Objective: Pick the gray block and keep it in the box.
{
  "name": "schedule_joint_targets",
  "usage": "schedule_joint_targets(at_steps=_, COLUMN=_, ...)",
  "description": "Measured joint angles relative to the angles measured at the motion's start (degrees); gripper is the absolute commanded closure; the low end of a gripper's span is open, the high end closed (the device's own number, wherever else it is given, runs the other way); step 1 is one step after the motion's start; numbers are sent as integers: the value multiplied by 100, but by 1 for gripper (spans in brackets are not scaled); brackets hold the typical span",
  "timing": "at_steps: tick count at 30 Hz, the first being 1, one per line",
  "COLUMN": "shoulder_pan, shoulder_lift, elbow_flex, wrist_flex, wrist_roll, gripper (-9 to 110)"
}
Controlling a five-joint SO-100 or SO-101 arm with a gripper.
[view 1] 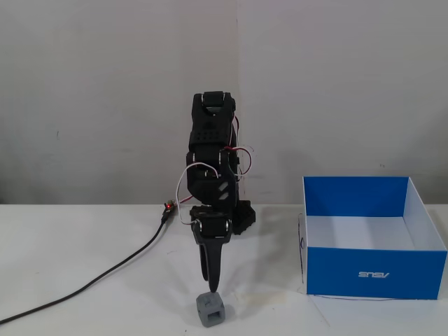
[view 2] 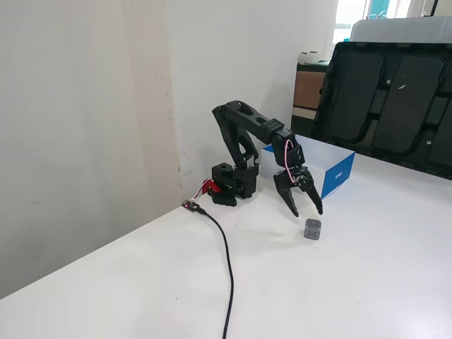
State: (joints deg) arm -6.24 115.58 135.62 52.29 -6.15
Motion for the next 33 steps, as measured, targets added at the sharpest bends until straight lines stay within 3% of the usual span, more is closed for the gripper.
schedule_joint_targets(at_steps=26, shoulder_pan=-35, shoulder_lift=-1775, elbow_flex=-694, wrist_flex=-615, wrist_roll=0, gripper=78)
schedule_joint_targets(at_steps=33, shoulder_pan=-35, shoulder_lift=-2021, elbow_flex=-844, wrist_flex=-650, wrist_roll=0, gripper=86)
